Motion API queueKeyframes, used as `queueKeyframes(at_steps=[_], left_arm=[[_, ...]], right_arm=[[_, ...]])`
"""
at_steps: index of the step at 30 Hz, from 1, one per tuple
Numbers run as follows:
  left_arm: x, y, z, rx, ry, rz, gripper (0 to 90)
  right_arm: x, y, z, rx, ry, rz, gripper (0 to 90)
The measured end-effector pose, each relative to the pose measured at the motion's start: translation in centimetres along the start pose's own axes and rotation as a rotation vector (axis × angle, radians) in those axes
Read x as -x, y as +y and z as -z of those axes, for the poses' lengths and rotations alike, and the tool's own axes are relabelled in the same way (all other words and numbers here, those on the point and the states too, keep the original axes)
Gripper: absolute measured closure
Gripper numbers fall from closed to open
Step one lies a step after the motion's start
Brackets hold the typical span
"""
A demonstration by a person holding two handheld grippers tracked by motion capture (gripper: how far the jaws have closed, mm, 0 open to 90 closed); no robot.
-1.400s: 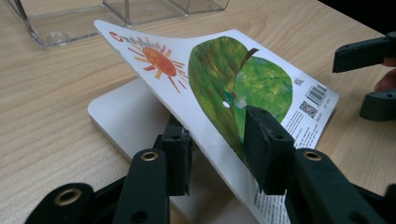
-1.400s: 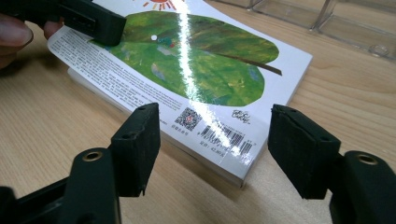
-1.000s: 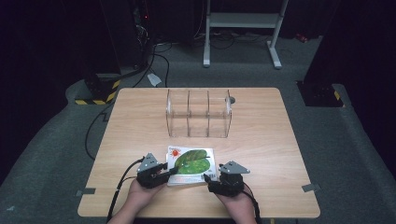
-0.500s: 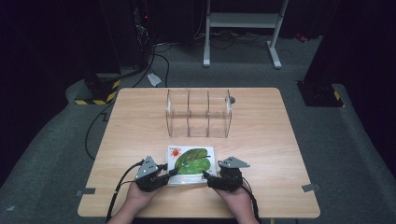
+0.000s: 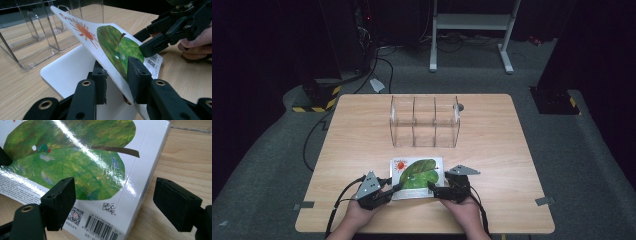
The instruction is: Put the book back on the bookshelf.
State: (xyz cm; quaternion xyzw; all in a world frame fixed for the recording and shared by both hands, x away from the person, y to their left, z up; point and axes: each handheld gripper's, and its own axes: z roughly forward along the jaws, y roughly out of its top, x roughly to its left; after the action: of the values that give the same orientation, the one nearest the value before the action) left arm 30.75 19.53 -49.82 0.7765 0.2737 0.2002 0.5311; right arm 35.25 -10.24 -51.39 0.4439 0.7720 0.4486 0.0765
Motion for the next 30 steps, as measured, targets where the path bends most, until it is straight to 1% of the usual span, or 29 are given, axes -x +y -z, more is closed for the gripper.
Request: queueKeyframes(at_steps=[1, 2, 6, 12, 13, 14, 16, 17, 18, 19, 21, 22, 23, 25, 27, 30], left_arm=[[0.0, 0.0, 0.0, 0.0, -0.001, -0.001, 69.2], [0.0, 0.0, 0.0, 0.0, -0.001, -0.003, 69.2], [-0.1, -0.1, -0.1, -0.007, 0.002, -0.004, 69.2], [-0.1, -0.1, -0.1, -0.013, 0.005, 0.008, 69.2], [-0.1, -0.1, -0.2, -0.017, 0.007, 0.015, 69.2], [-0.1, -0.1, -0.2, -0.023, 0.01, 0.019, 69.2], [-0.2, -0.2, -0.3, -0.029, 0.014, 0.034, 69.4], [-0.2, -0.3, -0.4, -0.032, 0.016, 0.051, 69.4], [-0.4, -0.3, -0.5, -0.041, 0.02, 0.066, 69.4], [-0.5, -0.4, -0.6, -0.049, 0.022, 0.083, 69.4], [-0.6, -0.5, -0.8, -0.058, 0.029, 0.107, 69.3], [-0.7, -0.5, -0.8, -0.061, 0.032, 0.112, 69.3], [-0.7, -0.5, -0.8, -0.062, 0.033, 0.118, 69.3], [-0.8, -0.5, -0.8, -0.061, 0.05, 0.123, 69.2], [-0.9, -0.5, -0.8, -0.065, 0.066, 0.123, 69.1], [-0.9, -0.5, -0.8, -0.065, 0.075, 0.137, 68.8]], right_arm=[[0.0, 0.0, 0.0, 0.0, 0.0, 0.0, 17.5], [0.1, 0.1, -0.4, -0.016, 0.012, -0.004, 15.7], [0.3, 0.2, -0.7, -0.023, 0.03, -0.017, 15.4], [0.3, 0.2, -0.9, -0.034, 0.037, -0.029, 16.8], [0.3, 0.2, -0.8, -0.029, 0.035, -0.024, 18.4], [0.2, 0.1, -0.6, -0.023, 0.027, -0.031, 20.4], [0.1, 0.0, -0.3, -0.019, 0.005, -0.028, 24.5], [0.1, 0.0, -0.3, -0.019, 0.005, -0.028, 24.5], [0.0, 0.0, -0.1, -0.013, -0.006, -0.026, 25.9], [0.0, -0.1, 0.0, -0.007, -0.015, -0.013, 27.0], [-0.2, -0.2, 0.1, 0.001, -0.033, -0.008, 29.6], [-0.2, -0.2, 0.2, 0.009, -0.041, 0.003, 31.5], [-0.2, -0.2, 0.2, 0.009, -0.041, 0.003, 31.5], [-0.4, -0.3, 0.5, 0.03, -0.054, 0.024, 34.5], [-0.5, -0.3, 0.5, 0.035, -0.058, 0.027, 35.5], [-0.7, -0.4, 0.9, 0.05, -0.064, 0.04, 36.8]])
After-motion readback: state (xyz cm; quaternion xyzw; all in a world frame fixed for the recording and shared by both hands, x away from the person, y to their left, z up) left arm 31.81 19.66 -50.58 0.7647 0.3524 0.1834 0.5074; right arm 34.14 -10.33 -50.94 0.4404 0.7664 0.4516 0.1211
